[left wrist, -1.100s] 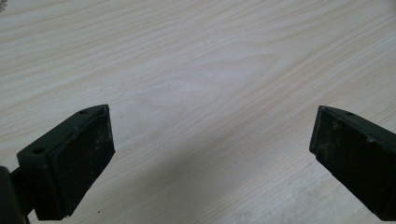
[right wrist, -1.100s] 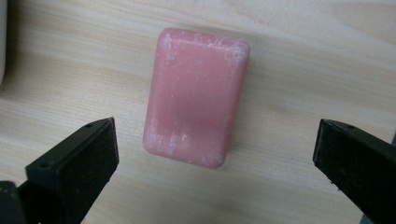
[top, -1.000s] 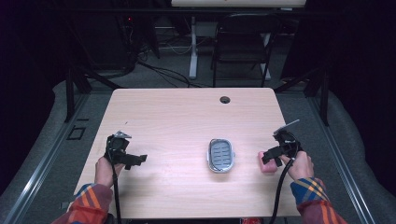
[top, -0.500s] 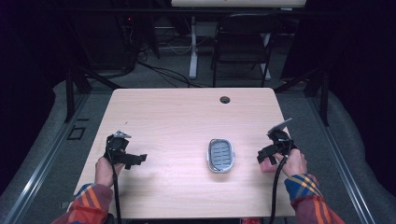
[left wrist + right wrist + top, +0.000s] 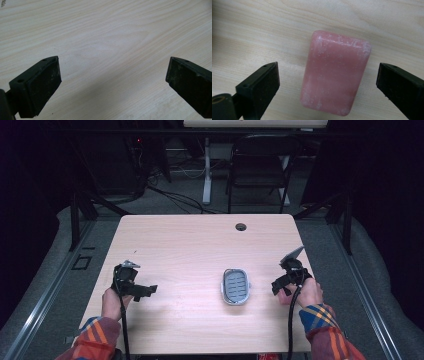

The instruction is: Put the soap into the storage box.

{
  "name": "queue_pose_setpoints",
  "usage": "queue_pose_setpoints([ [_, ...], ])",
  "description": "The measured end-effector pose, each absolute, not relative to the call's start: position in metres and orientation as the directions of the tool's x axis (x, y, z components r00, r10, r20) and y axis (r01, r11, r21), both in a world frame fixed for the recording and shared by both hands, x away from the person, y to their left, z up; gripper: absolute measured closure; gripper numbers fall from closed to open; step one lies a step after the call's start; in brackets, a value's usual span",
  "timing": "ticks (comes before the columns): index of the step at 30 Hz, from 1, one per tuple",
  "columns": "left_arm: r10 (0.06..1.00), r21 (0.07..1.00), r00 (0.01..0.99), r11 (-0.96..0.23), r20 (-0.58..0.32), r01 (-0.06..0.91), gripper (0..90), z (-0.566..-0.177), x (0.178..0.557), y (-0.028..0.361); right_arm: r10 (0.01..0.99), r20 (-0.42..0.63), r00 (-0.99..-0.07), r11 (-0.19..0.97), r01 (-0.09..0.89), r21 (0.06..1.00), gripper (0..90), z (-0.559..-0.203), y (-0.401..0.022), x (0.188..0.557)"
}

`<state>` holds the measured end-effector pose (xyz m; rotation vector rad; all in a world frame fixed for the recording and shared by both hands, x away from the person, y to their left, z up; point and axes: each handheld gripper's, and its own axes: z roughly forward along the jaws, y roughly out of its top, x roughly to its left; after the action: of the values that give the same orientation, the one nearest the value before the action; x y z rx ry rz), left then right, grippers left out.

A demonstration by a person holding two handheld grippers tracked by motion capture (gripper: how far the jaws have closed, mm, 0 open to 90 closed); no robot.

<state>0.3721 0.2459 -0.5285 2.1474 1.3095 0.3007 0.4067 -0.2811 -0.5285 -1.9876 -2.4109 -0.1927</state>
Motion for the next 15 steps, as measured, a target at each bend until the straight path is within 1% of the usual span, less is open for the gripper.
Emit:
queue_pose_setpoints([
  [1, 0.866, 0.598, 0.488, -0.334, -0.112, 0.729, 0.0, -0.5283, 0.3719, 0.2458, 0.981, 0.083, -0.178, 0.169, 0.98, 0.102, 8.0, -0.53, -0.2796, 0.4057],
  [2, 0.865, 0.597, 0.489, -0.335, -0.111, 0.729, 0.0, -0.5282, 0.3719, 0.2455, 0.982, 0.074, -0.175, 0.168, 0.981, 0.1, 14.8, -0.5305, -0.2794, 0.4057],
  [4, 0.866, 0.594, 0.487, -0.334, -0.114, 0.732, 0.0, -0.5283, 0.3719, 0.2453, 0.981, 0.067, -0.182, 0.176, 0.98, 0.091, 14.4, -0.5304, -0.2796, 0.406],
  [5, 0.866, 0.594, 0.486, -0.332, -0.115, 0.732, 0.0, -0.5284, 0.3719, 0.2451, 0.98, 0.053, -0.19, 0.185, 0.98, 0.079, 17.2, -0.5324, -0.2791, 0.4064],
  [7, 0.866, 0.594, 0.487, -0.333, -0.114, 0.732, 0.0, -0.5282, 0.3718, 0.2454, 0.979, 0.051, -0.198, 0.195, 0.979, 0.058, 18.6, -0.5338, -0.2789, 0.407],
  [10, 0.867, 0.594, 0.485, -0.331, -0.115, 0.733, 0.0, -0.5284, 0.3719, 0.2454, 0.98, 0.051, -0.192, 0.188, 0.98, 0.065, 21.0, -0.5357, -0.2785, 0.4067],
  [11, 0.867, 0.594, 0.485, -0.331, -0.115, 0.733, 0.0, -0.5284, 0.3719, 0.2454, 0.979, 0.043, -0.198, 0.196, 0.979, 0.053, 21.3, -0.535, -0.2785, 0.4072],
  [12, 0.867, 0.594, 0.484, -0.329, -0.118, 0.734, 0.0, -0.5286, 0.3721, 0.2452, 0.982, 0.053, -0.183, 0.179, 0.981, 0.077, 22.6, -0.5365, -0.2783, 0.4065],
  [13, 0.867, 0.594, 0.484, -0.329, -0.118, 0.734, 0.0, -0.5286, 0.3721, 0.2452, 0.982, 0.053, -0.183, 0.179, 0.981, 0.077, 22.6, -0.5365, -0.2783, 0.4065],
  [15, 0.864, 0.591, 0.49, -0.337, -0.115, 0.733, 0.0, -0.5292, 0.3726, 0.2448, 0.983, 0.043, -0.178, 0.175, 0.982, 0.065, 27.8, -0.5377, -0.2782, 0.4076],
])
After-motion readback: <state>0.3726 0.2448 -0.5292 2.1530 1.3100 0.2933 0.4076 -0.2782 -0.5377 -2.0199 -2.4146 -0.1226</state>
